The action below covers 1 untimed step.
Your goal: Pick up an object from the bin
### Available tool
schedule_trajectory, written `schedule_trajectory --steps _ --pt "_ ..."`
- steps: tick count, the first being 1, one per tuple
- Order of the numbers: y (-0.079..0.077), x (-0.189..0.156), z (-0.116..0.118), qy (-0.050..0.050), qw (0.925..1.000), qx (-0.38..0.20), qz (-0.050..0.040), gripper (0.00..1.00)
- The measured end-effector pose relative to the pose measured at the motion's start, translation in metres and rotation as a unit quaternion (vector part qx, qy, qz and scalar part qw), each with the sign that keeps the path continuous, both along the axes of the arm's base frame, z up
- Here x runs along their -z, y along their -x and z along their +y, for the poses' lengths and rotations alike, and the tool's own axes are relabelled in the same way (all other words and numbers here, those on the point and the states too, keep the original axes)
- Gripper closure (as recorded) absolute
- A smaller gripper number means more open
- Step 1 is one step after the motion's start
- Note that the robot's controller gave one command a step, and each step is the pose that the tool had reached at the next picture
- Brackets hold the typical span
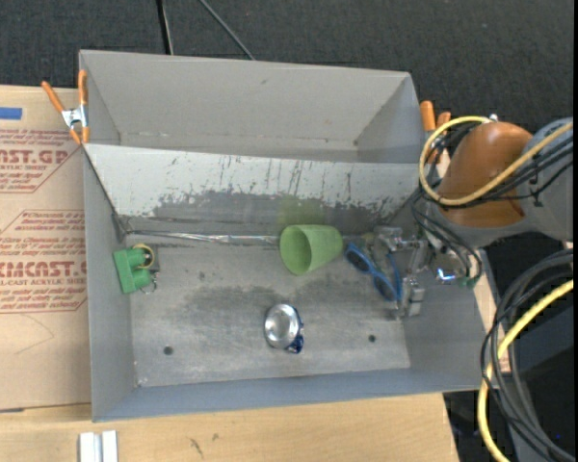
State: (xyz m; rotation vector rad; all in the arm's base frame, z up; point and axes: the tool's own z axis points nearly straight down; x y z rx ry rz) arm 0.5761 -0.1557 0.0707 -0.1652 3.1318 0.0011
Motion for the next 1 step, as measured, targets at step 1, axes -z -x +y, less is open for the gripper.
schedule_trajectory --steps 1 --pt "0.0011 0.0001 -0.0007 0.0 1.0 -0.001 0.003 1.0"
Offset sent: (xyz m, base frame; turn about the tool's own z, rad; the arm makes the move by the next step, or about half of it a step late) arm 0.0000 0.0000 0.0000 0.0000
